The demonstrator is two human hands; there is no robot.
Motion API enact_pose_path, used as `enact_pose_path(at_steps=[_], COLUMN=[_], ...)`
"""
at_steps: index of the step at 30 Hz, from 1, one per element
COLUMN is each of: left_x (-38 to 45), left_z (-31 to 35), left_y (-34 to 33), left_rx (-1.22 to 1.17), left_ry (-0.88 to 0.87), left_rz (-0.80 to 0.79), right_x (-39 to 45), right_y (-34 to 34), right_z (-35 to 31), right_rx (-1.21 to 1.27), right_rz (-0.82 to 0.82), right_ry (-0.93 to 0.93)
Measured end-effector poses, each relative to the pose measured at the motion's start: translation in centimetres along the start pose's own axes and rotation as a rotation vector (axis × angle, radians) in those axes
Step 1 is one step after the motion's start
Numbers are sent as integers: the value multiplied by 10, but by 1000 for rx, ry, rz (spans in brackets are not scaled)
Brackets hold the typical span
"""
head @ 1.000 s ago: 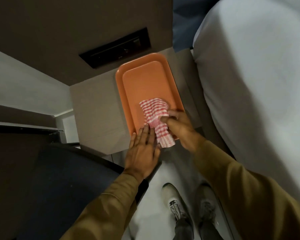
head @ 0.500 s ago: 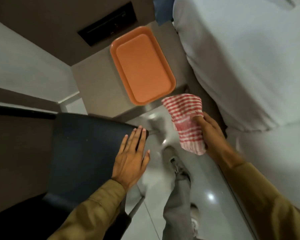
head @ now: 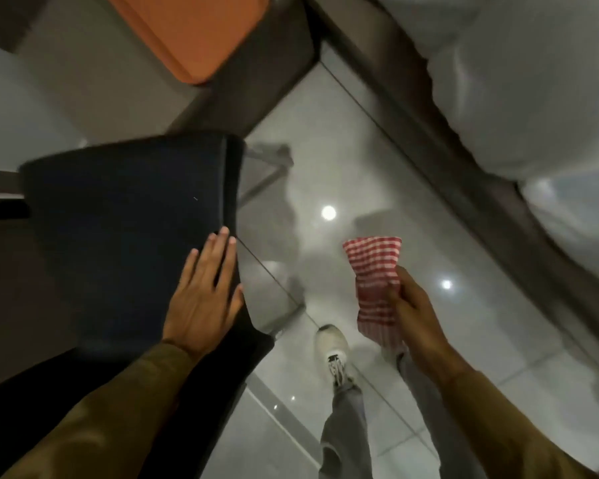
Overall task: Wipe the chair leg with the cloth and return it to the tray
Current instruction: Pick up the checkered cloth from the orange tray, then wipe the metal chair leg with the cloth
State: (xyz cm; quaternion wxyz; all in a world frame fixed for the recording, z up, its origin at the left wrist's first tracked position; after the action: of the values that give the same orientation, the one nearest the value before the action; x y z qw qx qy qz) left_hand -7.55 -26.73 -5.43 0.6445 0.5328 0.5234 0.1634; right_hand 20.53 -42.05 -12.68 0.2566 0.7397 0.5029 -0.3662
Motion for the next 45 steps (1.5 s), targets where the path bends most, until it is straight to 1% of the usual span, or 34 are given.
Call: enact_pose_path(at_steps=[4,7,9,12,13,15,18,19,21,23,24,26,28,33,36,38,40,43,45], left_x=[-3,-5,-6,-5,-5,-4,-5,-5,-5,-5,-5,-6,-6,-5,-5,-6,-5,-5,-5], left_z=[3,6,12,19,20,20,19,19,19,20,20,18,18,16,15,14,14,13,12], left_y=[-43,-57,-62,-67,-67,-63,-65,-65,-65,-65,-65,-65,-66,-68,-70,-70,-71,-71,-71], left_rx=[-3,-24,-63,-90,-94,-116,-132,-138,-152,-162,-165,-162,-158,-159,-157,-151,-157,-174,-176], left_ry=[-32,-24,-34,-58,-58,-58,-69,-73,-78,-86,-88,-83,-83,-73,-76,-82,-83,-69,-68], left_rz=[127,238,275,316,336,381,413,418,424,428,431,445,455,468,477,486,488,483,479], right_x=[-7,-22,-37,-54,-56,-57,-56,-55,-55,-58,-59,-58,-53,-18,14,36,50,36,3], right_y=[-1,-8,-18,-46,-59,-85,-125,-143,-184,-221,-232,-240,-239,-238,-232,-229,-225,-220,-217], right_z=[104,164,200,247,256,257,236,227,209,200,201,203,210,246,277,287,289,280,265], right_rx=[-44,-91,-111,-57,-21,13,20,36,98,295,398,503,510,521,589,571,536,474,398], right_rz=[177,334,428,461,446,417,349,289,106,-75,-101,-95,-67,30,56,37,26,-23,-70], right_ry=[-60,-91,-130,-229,-248,-216,-68,-12,40,-16,-58,-90,-81,-128,-248,-322,-350,-333,-246])
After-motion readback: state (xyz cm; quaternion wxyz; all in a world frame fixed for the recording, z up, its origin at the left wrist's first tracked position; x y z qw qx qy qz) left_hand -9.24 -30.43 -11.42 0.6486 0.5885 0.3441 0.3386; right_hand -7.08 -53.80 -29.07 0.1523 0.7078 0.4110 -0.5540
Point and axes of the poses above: each hand's wrist, its own x-axis towards the middle knuckle, its own y-axis out of the back of the hand, z = x × y, the point moved 10 cm from there along x, towards the middle knuckle, and after that the axes turned 3 degrees about y, right-handed, at the moved point
